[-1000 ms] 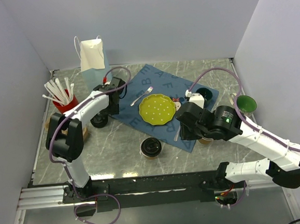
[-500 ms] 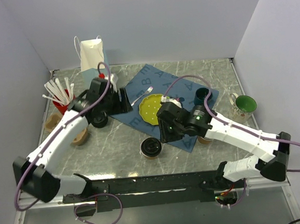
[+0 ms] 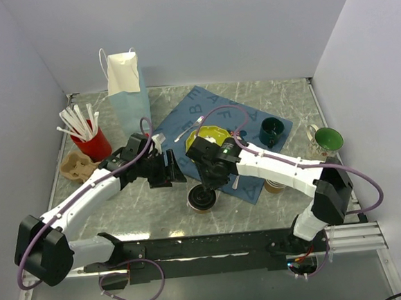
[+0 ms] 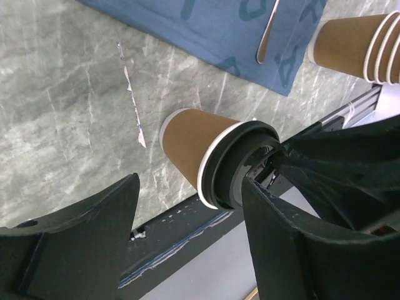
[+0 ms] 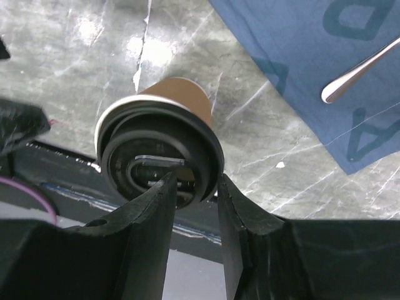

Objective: Pack the takeout coffee

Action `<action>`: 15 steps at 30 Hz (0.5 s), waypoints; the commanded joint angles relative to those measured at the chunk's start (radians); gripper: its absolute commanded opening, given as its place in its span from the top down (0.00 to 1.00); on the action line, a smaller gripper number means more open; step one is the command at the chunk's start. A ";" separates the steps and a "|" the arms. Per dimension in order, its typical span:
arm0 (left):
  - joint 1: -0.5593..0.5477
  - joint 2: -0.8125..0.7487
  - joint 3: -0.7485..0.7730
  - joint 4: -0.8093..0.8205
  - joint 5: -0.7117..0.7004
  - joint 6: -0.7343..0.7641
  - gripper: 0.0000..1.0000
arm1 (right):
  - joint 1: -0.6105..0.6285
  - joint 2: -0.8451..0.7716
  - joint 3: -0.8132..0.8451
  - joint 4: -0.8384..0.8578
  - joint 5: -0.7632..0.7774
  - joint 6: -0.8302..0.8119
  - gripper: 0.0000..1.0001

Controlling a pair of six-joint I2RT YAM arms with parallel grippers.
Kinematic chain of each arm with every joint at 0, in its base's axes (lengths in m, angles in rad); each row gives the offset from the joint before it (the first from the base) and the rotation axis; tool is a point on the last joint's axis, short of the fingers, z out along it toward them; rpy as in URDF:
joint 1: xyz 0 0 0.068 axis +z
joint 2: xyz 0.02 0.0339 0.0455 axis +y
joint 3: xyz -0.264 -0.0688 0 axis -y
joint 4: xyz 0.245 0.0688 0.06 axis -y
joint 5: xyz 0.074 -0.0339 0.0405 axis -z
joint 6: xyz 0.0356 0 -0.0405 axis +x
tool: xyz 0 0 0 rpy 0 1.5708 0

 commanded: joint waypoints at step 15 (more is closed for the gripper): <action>-0.003 -0.054 -0.014 0.007 -0.007 -0.020 0.28 | -0.001 0.035 0.057 -0.042 0.033 0.009 0.69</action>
